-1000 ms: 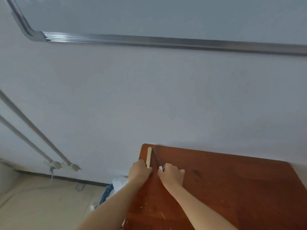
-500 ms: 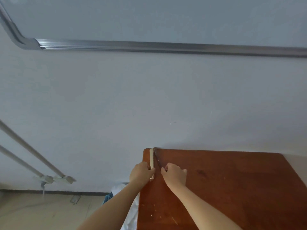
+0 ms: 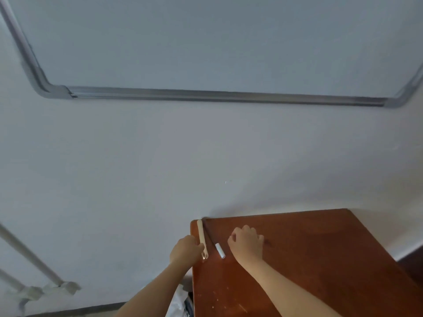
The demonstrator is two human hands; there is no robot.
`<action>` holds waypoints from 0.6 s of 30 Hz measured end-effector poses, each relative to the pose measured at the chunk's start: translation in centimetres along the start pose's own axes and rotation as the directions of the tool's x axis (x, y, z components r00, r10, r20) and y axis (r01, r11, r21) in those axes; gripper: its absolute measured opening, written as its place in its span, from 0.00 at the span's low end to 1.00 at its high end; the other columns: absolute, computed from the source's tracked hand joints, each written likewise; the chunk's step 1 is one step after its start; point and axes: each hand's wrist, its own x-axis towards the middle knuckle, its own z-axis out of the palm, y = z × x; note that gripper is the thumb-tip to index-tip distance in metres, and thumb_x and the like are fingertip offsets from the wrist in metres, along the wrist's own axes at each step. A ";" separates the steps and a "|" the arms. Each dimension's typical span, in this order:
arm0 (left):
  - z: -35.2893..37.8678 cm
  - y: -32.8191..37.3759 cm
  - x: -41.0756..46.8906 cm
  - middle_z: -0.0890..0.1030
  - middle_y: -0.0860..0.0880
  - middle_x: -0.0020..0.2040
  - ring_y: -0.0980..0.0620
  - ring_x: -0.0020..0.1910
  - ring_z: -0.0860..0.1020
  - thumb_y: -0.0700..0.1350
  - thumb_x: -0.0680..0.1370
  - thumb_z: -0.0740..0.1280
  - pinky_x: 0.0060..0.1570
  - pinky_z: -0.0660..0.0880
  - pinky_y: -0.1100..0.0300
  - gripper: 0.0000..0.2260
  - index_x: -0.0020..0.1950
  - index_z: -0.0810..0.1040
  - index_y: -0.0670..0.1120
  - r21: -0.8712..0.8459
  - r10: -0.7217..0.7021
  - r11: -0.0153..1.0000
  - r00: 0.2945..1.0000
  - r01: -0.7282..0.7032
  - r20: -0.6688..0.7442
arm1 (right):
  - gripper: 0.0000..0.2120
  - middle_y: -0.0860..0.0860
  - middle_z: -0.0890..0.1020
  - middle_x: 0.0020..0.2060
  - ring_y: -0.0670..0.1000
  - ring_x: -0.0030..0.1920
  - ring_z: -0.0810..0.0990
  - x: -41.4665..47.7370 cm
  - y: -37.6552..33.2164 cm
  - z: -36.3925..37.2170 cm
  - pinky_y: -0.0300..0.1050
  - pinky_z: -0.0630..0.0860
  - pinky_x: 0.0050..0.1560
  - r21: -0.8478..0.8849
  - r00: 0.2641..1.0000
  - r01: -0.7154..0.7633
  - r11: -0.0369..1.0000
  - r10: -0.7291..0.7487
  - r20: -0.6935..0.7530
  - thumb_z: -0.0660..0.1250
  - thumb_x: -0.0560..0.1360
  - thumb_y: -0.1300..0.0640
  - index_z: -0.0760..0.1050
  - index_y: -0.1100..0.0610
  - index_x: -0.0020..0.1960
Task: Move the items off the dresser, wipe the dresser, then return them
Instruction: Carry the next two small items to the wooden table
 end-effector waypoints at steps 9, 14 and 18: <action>-1.5 1.8 -2.6 0.72 0.48 0.61 0.48 0.62 0.69 0.49 0.79 0.55 0.59 0.68 0.56 0.13 0.58 0.73 0.45 0.440 0.464 0.805 0.885 -0.399 -0.047 | 0.15 0.48 0.73 0.61 0.49 0.62 0.68 -5.1 3.0 -3.9 0.46 0.62 0.63 -0.051 0.984 -0.120 0.991 0.112 -0.137 0.55 0.79 0.51 0.71 0.50 0.64; -0.6 6.4 -6.1 0.69 0.48 0.67 0.47 0.67 0.64 0.50 0.81 0.54 0.65 0.63 0.53 0.16 0.66 0.68 0.46 0.507 0.731 0.577 0.682 -0.640 0.028 | 0.19 0.51 0.67 0.68 0.51 0.69 0.62 -9.6 7.4 -6.8 0.49 0.59 0.68 -0.103 0.956 -0.245 0.964 0.222 -0.193 0.55 0.79 0.49 0.66 0.50 0.68; 1.4 9.3 -8.7 0.57 0.47 0.75 0.44 0.75 0.52 0.52 0.81 0.52 0.71 0.55 0.50 0.21 0.72 0.59 0.47 0.531 0.791 0.464 0.601 -0.709 0.112 | 0.22 0.51 0.59 0.74 0.53 0.74 0.53 -13.5 11.6 -8.8 0.52 0.53 0.72 -0.099 0.923 -0.336 0.937 0.307 -0.234 0.54 0.79 0.47 0.59 0.49 0.73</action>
